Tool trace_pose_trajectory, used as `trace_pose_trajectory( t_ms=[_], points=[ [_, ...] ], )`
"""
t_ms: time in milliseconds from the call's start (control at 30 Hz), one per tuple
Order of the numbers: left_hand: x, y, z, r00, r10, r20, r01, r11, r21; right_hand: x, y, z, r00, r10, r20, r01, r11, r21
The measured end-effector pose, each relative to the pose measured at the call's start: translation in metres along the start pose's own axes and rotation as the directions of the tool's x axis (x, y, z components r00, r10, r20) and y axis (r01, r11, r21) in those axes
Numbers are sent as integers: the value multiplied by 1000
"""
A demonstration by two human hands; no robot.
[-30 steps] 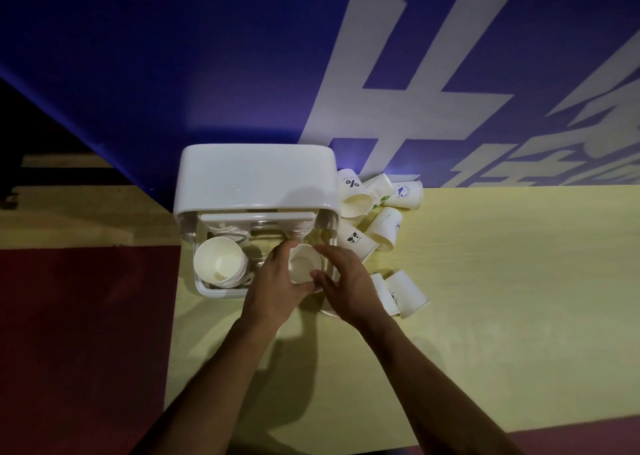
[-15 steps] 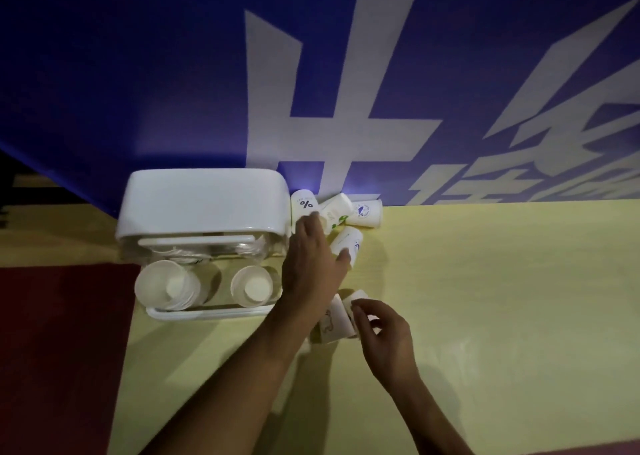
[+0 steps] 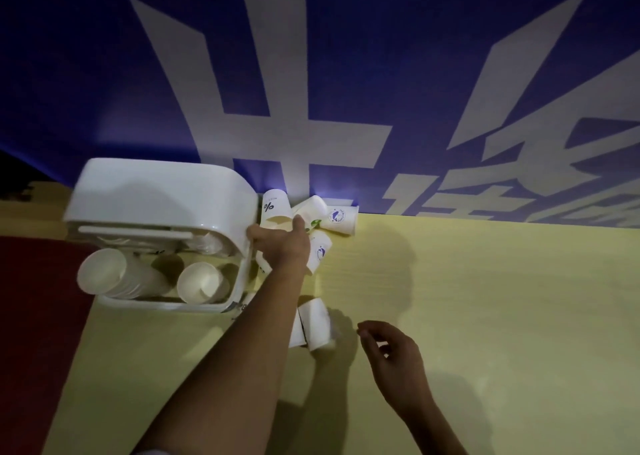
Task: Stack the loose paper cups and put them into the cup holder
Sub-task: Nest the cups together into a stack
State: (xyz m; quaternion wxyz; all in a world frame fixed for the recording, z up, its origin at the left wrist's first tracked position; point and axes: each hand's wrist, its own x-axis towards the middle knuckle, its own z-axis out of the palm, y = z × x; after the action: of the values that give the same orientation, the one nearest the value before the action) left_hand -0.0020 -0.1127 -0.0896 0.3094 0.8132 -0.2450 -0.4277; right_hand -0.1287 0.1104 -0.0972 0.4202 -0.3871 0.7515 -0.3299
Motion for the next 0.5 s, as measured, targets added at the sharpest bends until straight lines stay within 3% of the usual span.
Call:
trace_pose_trajectory(
  t_ms=[133,233,333,400,500],
  points=[
    [7,-2,7,996,14,-85,-22,996,-91,23,-3,-14,999,-33,33,33,999,-8],
    [2,-7,-4,979,163,-120,-174,981,-87,58,-7,-19,996,-88,-7,88,995,-55],
    [-18,-15,-26,951,301,-70,-301,954,9,115,-18,-19,987,-158,-8,155,979,-129],
    [-34,-23,-45,926,377,-14,-376,926,44,157,-30,-15,971,-229,69,239,937,-253],
    [-55,-34,-72,879,471,71,-476,867,148,206,-43,-1,932,-297,208,362,791,-493]
  ],
)
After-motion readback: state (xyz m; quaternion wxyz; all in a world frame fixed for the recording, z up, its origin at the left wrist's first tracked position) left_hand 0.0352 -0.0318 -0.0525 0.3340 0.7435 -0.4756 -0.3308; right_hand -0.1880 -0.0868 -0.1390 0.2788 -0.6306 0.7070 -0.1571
